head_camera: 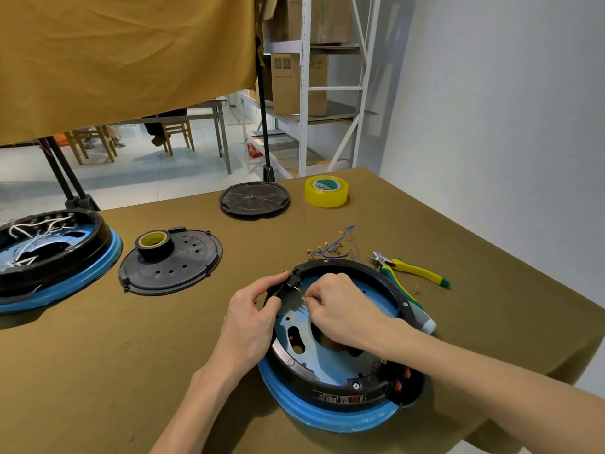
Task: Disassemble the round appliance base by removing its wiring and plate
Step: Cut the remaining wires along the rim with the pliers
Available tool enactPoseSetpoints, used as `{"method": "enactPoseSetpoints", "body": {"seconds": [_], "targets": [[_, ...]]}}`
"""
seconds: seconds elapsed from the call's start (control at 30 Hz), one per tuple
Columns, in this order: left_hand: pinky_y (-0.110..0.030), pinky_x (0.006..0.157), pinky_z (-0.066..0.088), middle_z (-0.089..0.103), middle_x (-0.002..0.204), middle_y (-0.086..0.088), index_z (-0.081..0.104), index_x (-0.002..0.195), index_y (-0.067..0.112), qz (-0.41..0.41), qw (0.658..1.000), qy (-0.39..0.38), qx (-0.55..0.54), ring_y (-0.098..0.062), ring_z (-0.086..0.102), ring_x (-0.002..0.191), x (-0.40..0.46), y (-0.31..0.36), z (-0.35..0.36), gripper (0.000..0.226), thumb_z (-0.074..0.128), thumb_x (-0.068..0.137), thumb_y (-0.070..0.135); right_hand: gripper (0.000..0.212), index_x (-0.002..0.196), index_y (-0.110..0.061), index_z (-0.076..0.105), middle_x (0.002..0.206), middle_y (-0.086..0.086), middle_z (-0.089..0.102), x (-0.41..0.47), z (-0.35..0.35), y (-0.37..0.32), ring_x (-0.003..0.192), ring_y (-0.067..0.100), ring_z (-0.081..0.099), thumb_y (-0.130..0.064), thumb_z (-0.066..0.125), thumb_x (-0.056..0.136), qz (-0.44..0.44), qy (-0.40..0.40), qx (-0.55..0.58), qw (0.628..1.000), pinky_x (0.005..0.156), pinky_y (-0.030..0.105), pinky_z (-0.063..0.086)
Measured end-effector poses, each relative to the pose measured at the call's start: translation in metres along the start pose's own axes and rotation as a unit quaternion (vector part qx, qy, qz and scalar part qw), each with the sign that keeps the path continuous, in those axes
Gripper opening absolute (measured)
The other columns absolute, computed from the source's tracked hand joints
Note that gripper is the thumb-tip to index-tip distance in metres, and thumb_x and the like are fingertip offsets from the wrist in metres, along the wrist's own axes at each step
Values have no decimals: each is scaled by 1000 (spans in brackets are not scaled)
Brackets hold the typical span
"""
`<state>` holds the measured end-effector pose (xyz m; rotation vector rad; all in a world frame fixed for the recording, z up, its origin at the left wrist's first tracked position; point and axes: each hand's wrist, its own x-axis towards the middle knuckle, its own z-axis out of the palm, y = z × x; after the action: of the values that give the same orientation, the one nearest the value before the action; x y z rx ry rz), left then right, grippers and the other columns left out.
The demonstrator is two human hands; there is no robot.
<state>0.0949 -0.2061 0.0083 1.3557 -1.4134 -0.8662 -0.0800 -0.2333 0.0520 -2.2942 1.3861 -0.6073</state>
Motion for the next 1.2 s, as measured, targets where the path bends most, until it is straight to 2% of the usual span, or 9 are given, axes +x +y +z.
{"method": "enactPoseSetpoints", "body": {"seconds": [0.13,0.23,0.37,0.47,0.6,0.73,0.97,1.2], "targets": [[-47,97,57,71,125,12,69,130,34,5,1000,2,4,-12,66,117,-1,0,0,46,50,93,17,29,59,4,49,55,22,42,5,-5,-1,51,22,29,-2,50,88,-3,9,1,1000,49,35,25],[-48,97,57,71,126,10,68,131,34,-2,1000,-3,9,-14,66,117,0,-1,-1,45,50,96,13,31,60,5,46,54,17,38,-2,1,0,52,23,28,-3,49,90,0,-2,4,1000,51,37,24],[-47,96,57,71,125,12,68,131,35,3,1000,0,7,-12,66,116,-1,2,0,47,49,90,24,29,60,7,50,56,24,41,7,-8,0,52,23,29,-2,51,88,-5,-4,11,1000,51,35,25],[-48,97,56,70,126,12,68,131,35,4,1000,-2,9,-14,66,118,0,1,-1,45,50,93,18,30,61,8,47,55,22,37,0,-1,1,53,23,27,-2,50,89,-4,-2,21,1000,52,37,23],[-48,97,57,71,125,12,68,130,37,-4,1000,2,15,-13,66,117,-2,2,0,45,50,93,20,29,62,9,50,60,31,44,4,-5,1,53,22,27,-2,51,88,-3,-2,24,1000,51,35,22],[-48,98,57,70,126,14,68,130,38,-3,1000,3,18,-12,65,118,0,3,0,48,48,87,28,29,60,8,48,54,19,36,0,-1,2,53,23,27,-1,50,87,-4,-2,24,1000,52,36,23],[-46,93,59,71,123,18,69,128,40,-5,1000,7,16,-9,68,112,-1,4,0,49,48,85,29,30,55,2,44,52,13,32,2,-5,1,52,21,24,0,50,85,-8,-6,25,1000,50,35,22],[-47,91,60,71,123,15,68,129,40,-3,1000,4,10,-13,68,112,0,2,-1,49,49,85,31,29,58,5,49,51,12,35,5,-6,4,50,19,25,-1,51,86,-1,-15,33,999,50,34,24]]}}
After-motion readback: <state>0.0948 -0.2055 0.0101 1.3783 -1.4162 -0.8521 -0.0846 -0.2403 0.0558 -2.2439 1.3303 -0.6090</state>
